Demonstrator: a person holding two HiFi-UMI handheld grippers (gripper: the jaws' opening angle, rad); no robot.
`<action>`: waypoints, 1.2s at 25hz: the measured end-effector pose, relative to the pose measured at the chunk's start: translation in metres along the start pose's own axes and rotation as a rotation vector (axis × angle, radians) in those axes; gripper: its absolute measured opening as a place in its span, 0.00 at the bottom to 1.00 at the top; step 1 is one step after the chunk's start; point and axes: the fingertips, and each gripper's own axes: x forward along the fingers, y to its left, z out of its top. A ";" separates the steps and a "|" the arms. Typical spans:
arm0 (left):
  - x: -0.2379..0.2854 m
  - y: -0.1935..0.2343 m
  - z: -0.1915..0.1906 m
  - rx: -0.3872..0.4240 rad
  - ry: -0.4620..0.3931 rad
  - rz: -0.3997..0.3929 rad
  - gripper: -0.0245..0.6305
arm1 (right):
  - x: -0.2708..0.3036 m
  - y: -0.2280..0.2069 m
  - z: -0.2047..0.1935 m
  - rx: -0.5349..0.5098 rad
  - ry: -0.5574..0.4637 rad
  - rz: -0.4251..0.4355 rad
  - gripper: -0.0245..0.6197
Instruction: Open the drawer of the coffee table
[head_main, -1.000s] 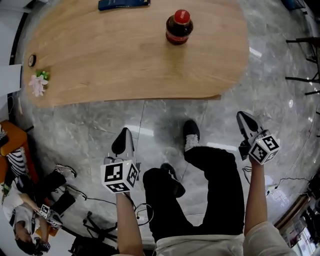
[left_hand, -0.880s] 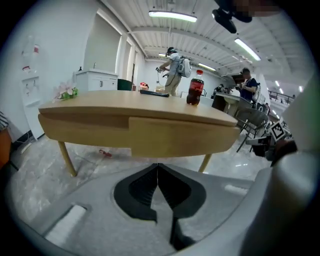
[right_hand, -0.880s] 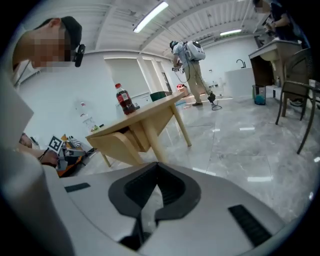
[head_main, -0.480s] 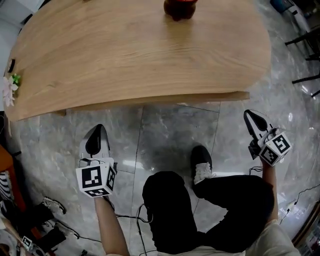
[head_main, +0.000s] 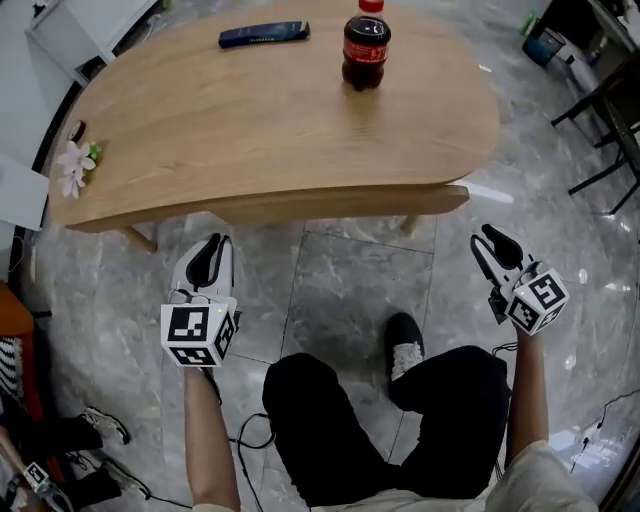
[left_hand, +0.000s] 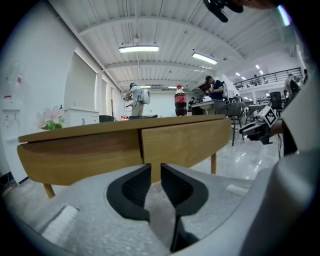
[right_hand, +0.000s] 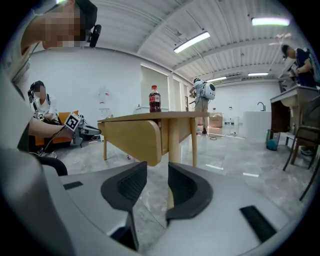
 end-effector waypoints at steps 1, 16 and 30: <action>0.002 0.000 0.007 0.002 -0.008 -0.013 0.17 | -0.001 -0.003 0.010 -0.012 -0.010 -0.003 0.27; 0.034 -0.004 0.044 -0.013 -0.113 -0.143 0.51 | 0.045 0.005 0.060 -0.085 0.007 0.098 0.51; 0.036 -0.005 0.049 -0.048 -0.108 -0.089 0.51 | 0.079 0.029 0.058 -0.161 0.039 0.067 0.50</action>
